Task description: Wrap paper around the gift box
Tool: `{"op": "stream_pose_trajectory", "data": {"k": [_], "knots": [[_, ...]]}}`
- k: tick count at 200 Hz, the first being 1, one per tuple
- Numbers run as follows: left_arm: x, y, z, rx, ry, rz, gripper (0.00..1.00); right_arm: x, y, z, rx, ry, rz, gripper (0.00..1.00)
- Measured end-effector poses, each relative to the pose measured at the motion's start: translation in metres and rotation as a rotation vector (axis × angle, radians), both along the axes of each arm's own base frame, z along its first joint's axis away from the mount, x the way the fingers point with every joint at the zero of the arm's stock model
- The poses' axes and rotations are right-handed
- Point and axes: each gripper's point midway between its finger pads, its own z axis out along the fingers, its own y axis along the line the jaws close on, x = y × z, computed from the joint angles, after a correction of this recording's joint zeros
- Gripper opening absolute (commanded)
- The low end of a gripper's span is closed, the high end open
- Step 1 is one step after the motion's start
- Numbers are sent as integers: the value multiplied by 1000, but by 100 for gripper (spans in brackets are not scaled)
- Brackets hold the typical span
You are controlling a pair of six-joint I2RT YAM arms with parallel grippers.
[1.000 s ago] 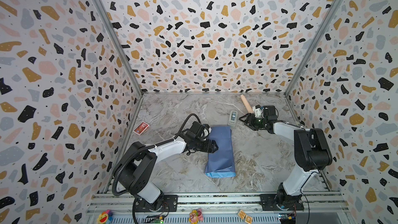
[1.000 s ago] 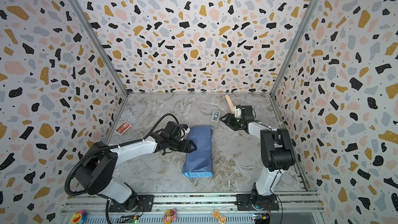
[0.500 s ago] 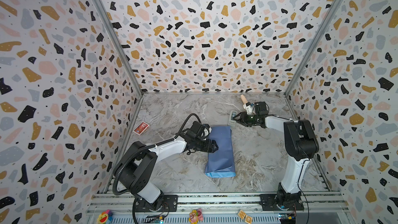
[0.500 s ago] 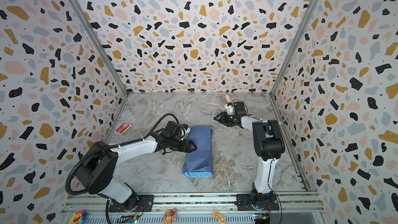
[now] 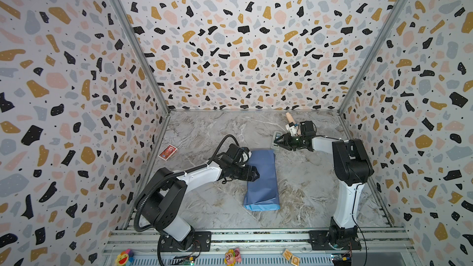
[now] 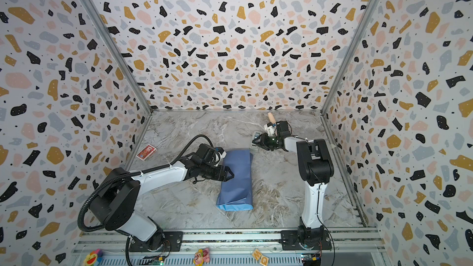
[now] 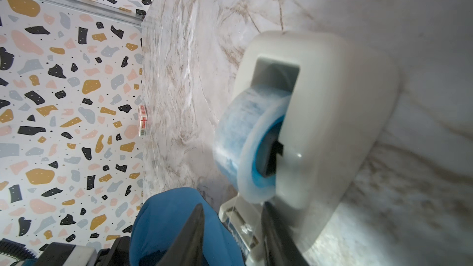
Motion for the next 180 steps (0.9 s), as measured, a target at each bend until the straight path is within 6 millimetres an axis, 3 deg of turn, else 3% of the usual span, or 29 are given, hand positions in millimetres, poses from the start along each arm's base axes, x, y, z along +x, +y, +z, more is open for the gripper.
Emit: {"op": "stream_pose_trajectory", "data": {"k": [127, 180], "knots": [[0, 0, 0, 1, -4, -4, 87, 6, 0, -7, 148, 83, -95, 7], [0, 0, 0, 1, -4, -4, 87, 5, 2, -2, 215, 107, -120, 0]]}}
